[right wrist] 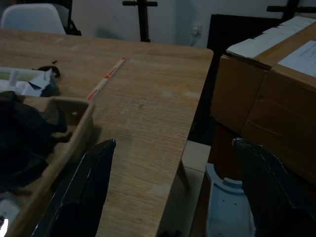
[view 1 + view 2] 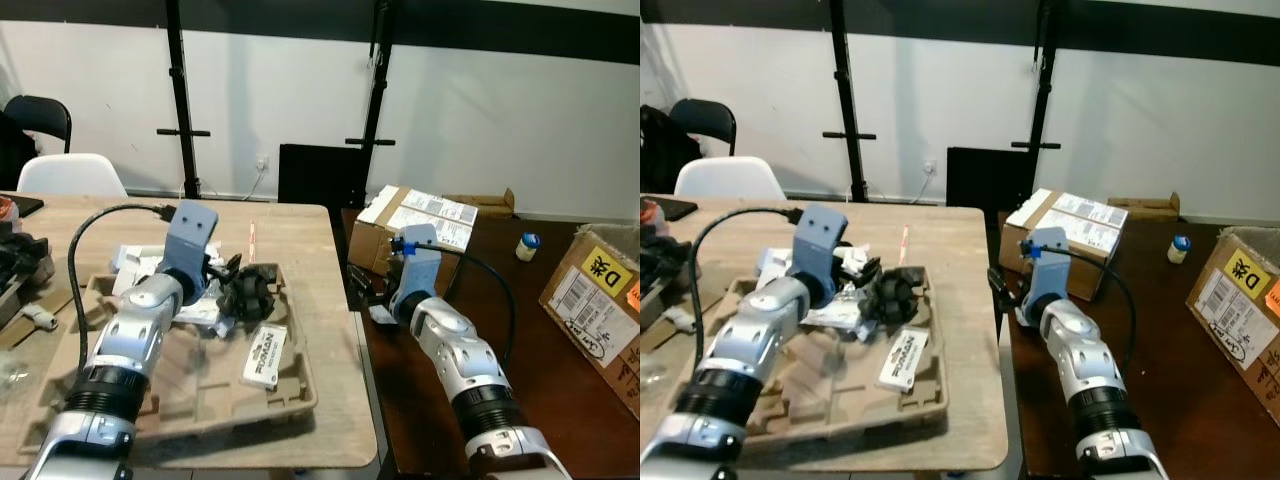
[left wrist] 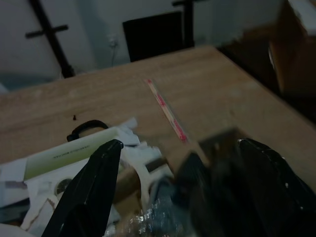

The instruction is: Picking trash to rubbish bin

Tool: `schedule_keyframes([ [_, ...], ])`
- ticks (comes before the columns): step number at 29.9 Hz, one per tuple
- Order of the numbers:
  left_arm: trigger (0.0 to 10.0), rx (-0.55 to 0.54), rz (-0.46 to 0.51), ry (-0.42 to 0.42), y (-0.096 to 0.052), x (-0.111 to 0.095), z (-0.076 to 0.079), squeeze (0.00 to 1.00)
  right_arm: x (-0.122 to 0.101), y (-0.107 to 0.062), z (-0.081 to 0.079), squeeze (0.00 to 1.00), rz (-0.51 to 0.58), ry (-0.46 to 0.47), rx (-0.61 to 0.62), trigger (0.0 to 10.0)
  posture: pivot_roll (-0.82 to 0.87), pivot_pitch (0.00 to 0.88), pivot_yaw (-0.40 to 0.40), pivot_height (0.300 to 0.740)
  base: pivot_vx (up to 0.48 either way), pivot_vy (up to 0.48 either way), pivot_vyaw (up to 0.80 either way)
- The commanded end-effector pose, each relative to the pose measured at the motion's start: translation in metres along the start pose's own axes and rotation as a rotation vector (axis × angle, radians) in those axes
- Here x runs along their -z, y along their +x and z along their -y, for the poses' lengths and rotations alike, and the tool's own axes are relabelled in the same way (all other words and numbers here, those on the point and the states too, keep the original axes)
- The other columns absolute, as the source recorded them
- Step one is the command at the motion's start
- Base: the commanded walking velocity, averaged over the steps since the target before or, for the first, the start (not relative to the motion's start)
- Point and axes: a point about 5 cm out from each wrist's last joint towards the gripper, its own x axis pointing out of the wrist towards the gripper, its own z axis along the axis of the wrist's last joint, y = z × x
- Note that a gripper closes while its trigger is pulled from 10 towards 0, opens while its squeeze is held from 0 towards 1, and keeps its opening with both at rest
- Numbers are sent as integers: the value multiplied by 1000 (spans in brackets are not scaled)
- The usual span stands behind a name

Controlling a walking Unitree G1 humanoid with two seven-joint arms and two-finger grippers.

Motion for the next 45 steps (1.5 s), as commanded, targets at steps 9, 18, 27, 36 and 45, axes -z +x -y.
schedule_keyframes([
  [9,10000,91,-33,-268,21,8,19,0,9,-1,-7,0,-31,5,-12,10000,53,14,-28,740,0,0,0],
  [18,10000,79,-121,-173,33,18,27,0,11,-2,-20,0,-17,15,-53,10000,33,36,-14,740,0,0,0],
  [27,10000,42,-213,-46,32,44,28,0,11,-4,-22,0,-13,4,-60,10000,33,46,-15,740,0,0,0],
  [36,10000,39,-284,-86,28,65,35,0,10,-2,-25,0,-16,-7,-72,10000,33,49,-20,740,0,0,0],
  [45,863,34,-339,-23,27,74,37,0,11,-3,-25,0,-24,-16,-76,10000,30,52,-17,740,0,0,0],
])
